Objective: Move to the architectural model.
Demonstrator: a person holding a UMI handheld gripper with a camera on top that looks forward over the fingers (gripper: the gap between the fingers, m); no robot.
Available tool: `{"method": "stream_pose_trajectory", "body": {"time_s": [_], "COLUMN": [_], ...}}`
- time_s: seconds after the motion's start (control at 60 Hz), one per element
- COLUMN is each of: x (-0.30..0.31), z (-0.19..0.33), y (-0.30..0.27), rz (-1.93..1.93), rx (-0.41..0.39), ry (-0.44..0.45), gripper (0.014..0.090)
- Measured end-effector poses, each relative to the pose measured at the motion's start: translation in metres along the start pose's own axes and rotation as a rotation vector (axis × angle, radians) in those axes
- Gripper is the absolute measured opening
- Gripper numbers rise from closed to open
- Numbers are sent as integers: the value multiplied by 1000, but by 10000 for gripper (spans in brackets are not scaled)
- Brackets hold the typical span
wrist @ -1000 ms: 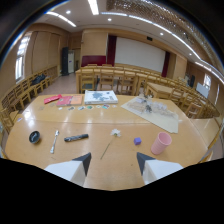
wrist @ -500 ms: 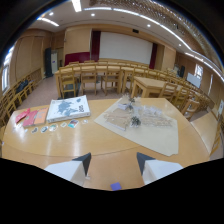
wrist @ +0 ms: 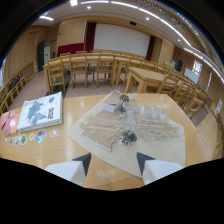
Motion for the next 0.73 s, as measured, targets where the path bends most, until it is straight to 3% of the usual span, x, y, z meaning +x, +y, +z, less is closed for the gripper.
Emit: {"method": "stream_pose_trajectory", "body": {"time_s": [0.733], "x": [10], "z": [32], "y": [8], "rz": [-18], "rx": [-37], "ry": [-21], "gripper": [860]}}
